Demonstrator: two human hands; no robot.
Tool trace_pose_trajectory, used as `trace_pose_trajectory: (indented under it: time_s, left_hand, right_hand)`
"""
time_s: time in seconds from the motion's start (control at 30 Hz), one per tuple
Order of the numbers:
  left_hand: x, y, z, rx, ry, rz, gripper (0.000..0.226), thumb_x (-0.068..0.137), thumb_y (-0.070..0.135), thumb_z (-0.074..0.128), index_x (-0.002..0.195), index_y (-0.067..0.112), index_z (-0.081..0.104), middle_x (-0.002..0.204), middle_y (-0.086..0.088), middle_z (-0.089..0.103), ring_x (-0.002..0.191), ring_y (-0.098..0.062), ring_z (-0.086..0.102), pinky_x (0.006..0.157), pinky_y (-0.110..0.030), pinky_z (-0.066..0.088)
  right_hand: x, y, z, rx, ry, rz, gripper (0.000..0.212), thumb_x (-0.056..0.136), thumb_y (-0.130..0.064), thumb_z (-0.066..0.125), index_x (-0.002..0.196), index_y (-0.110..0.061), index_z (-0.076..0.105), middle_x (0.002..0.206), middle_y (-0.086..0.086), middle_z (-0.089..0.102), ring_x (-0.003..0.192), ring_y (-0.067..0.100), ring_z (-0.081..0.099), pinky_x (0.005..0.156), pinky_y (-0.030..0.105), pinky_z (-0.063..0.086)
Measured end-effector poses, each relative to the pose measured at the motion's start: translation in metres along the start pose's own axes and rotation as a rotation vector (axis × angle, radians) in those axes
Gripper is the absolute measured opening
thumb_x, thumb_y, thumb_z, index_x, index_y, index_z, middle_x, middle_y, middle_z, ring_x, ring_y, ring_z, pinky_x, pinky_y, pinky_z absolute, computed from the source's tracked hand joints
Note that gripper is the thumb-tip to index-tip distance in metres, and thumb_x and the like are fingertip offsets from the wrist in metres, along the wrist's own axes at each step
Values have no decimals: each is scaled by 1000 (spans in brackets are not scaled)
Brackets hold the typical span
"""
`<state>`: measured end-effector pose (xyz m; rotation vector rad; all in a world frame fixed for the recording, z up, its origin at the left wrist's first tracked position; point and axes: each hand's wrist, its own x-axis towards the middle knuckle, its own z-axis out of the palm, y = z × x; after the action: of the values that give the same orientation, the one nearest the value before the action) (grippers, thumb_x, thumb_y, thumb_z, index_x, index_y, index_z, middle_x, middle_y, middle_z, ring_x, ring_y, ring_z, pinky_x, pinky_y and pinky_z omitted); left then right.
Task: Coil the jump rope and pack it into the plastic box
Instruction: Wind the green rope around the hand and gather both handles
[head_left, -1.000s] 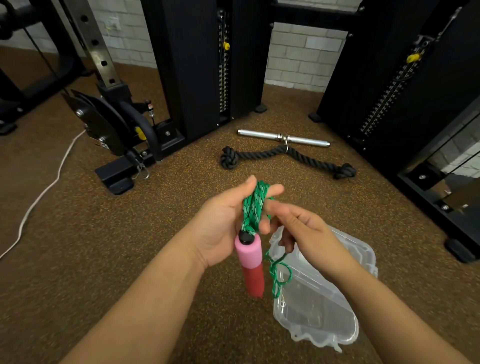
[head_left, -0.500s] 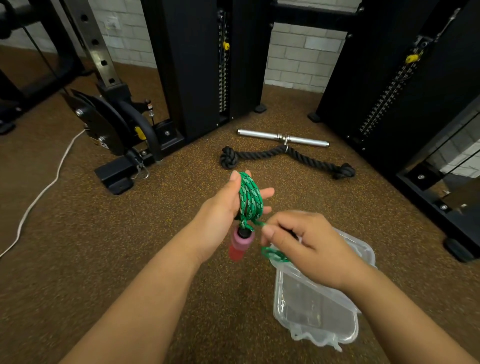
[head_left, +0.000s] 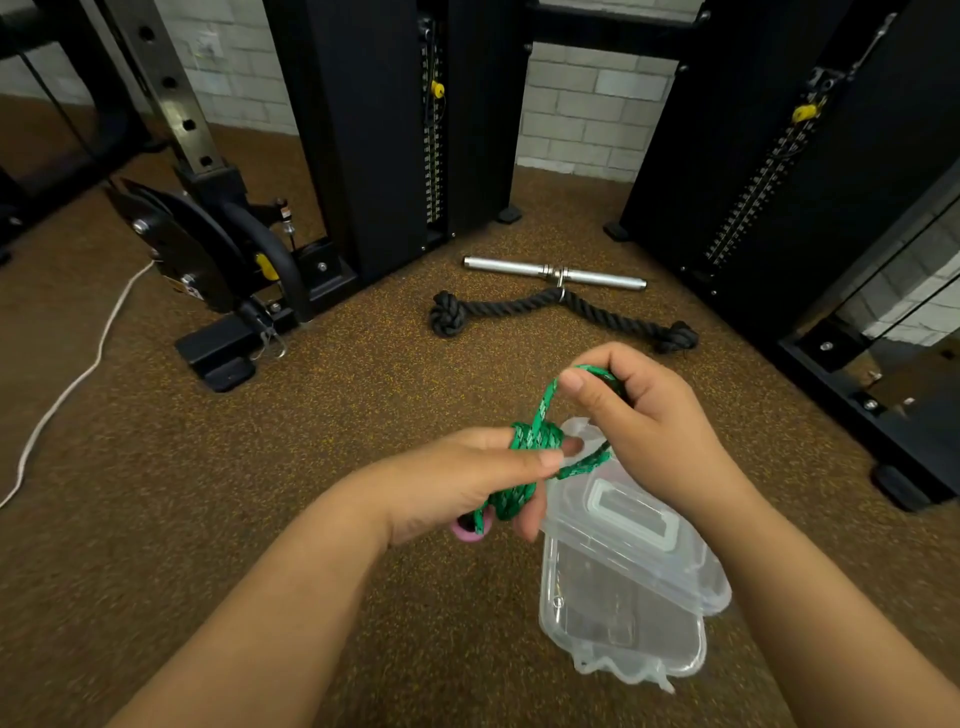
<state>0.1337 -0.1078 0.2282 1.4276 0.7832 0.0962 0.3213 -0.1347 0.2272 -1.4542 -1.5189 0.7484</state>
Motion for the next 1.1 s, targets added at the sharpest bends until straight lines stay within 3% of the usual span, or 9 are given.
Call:
trace_pose_trajectory:
  time_s: [0.07,0.2,0.37,0.57,0.7,0.87,0.93,1.03,1.1]
  left_hand:
    - [-1,1,1,-123,-37,51,41,91,42,50,125,21,61,59,3,53,56,-8,50,60,-21,42]
    - [-2,4,-2,-301,40,171,37,93,35,46,116,16,68,52,4,36,54,-11,41,63,-21,40]
    - [-2,5,-6,-358,201,223,34,88,44,47,89,20,71,48,6,29,47,-11,34,57,-25,32]
    - [3,1,-12,-409,313,216,46,84,62,42,75,22,63,45,9,28,45,-12,28,55,-26,29]
    - [3,3,-13,-496,418,257,49,93,54,35,88,18,68,46,7,29,47,-12,30,66,-29,33]
    - [1,5,-17,-592,477,320,49,99,46,29,125,18,60,60,2,56,52,-9,46,65,-27,39]
    - [2,3,-17,-585,457,311,54,99,48,23,135,17,48,85,-2,73,64,-11,57,75,-30,45]
    - [5,1,-18,-416,444,253,65,95,58,6,147,24,28,108,3,74,92,-16,66,100,-45,41]
    - [8,0,-17,-324,419,199,75,91,63,-3,149,25,24,106,8,74,99,-14,68,95,-39,45]
  right_hand:
    - [1,8,2,7,15,40,13,91,-35,56,83,-29,64,70,4,59,63,8,50,63,33,45]
    - [0,23,9,31,-56,72,24,95,-38,46,96,-28,68,84,13,66,76,29,59,74,47,49]
    - [-4,28,18,-16,-79,113,22,97,-29,47,90,-31,68,56,-16,49,57,8,44,58,38,43]
    - [-4,24,21,58,-70,189,30,96,-35,47,75,-28,68,59,1,42,57,14,42,58,33,41]
    - [-9,31,28,84,-161,223,26,98,-24,44,89,-29,68,61,-1,46,58,14,44,58,33,40]
    - [-18,27,35,-336,-336,66,28,96,-39,45,83,-27,66,67,-12,58,66,1,53,64,30,43]
    - [-22,18,39,-443,-398,-33,37,95,-47,39,83,-23,64,75,-8,62,74,7,57,69,36,47]
    - [-27,5,43,-515,-452,-170,38,94,-52,34,73,-23,48,68,-8,51,66,10,50,61,36,43]
    - [-29,-6,41,-500,-446,-242,36,93,-51,34,71,-24,42,66,-9,46,63,10,46,58,35,41]
